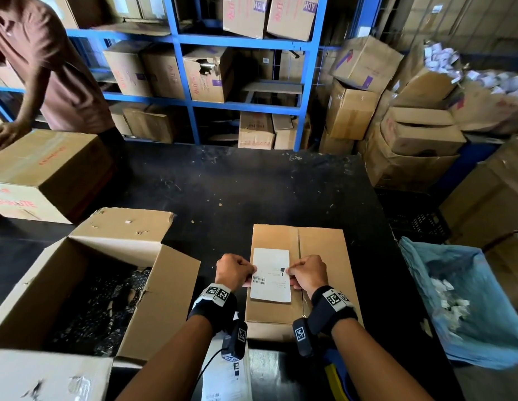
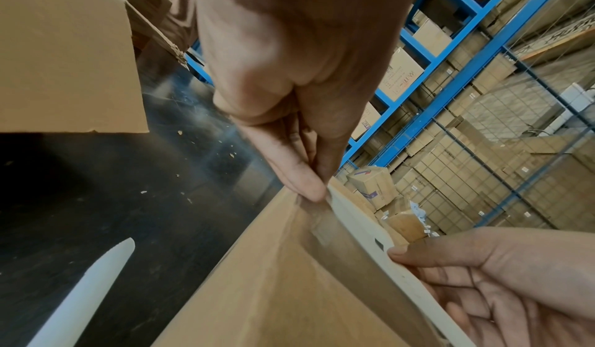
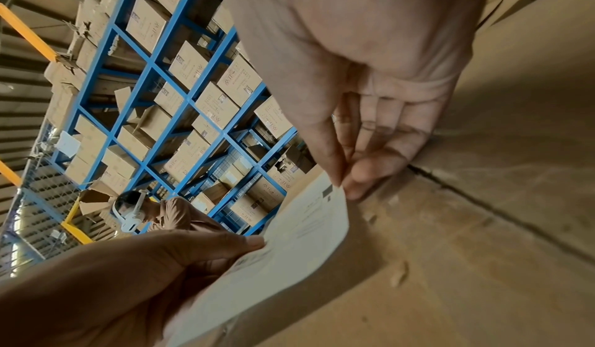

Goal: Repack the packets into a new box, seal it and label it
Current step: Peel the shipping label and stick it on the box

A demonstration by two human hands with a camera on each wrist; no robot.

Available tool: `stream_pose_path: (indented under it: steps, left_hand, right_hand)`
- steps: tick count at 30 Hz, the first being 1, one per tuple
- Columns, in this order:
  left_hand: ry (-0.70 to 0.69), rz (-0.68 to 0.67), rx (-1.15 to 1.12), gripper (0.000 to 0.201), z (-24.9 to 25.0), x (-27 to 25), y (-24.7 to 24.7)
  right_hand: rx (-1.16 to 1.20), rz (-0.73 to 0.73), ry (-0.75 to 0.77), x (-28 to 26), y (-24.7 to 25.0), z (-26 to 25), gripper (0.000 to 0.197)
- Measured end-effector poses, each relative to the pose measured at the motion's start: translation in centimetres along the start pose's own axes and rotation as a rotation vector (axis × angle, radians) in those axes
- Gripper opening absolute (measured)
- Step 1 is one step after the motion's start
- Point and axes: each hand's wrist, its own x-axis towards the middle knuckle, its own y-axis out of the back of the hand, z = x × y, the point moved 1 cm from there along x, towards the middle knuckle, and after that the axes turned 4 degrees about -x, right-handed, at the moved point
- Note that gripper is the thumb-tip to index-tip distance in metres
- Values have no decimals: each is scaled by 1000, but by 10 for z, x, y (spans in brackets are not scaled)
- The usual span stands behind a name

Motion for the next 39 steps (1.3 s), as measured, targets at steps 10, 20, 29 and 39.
stream_pose_path:
  steps: [10, 20, 29, 39]
  left_hand:
    - [-21, 25, -27, 9, 0, -4, -1]
    - [-26, 40, 52, 8, 0, -1, -1]
    - [-16, 29, 180, 7, 8, 0, -2]
    - [1, 15, 373, 30, -1, 12, 12]
  right_hand:
    - [-27, 4, -5, 3, -2, 0, 4]
    - [-50, 11, -15, 5, -5, 0, 6]
    - [-66, 32, -14, 2, -6, -2, 8]
    - [-125, 25, 1, -5, -2, -8, 8]
